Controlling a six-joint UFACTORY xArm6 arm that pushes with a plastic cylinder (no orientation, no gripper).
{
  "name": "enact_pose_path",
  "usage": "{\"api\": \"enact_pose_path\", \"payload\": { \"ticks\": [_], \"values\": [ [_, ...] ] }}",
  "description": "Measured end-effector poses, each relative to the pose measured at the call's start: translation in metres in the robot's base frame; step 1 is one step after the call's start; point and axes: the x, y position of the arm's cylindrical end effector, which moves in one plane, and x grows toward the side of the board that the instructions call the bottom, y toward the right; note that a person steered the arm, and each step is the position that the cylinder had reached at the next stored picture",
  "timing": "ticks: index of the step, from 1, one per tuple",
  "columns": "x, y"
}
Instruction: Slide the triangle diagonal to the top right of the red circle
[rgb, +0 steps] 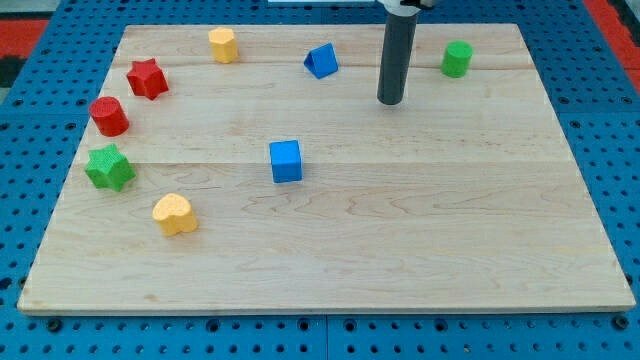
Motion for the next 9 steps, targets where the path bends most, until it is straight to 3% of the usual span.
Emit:
{"api": "enact_pose_path", "payload": {
  "ticks": [4,5,7,9],
  "values": [
    [-0.006,0.000],
    [-0.043,-0.003],
    [-0.066,-0.098],
    [-0.082,-0.133]
  ]
}}
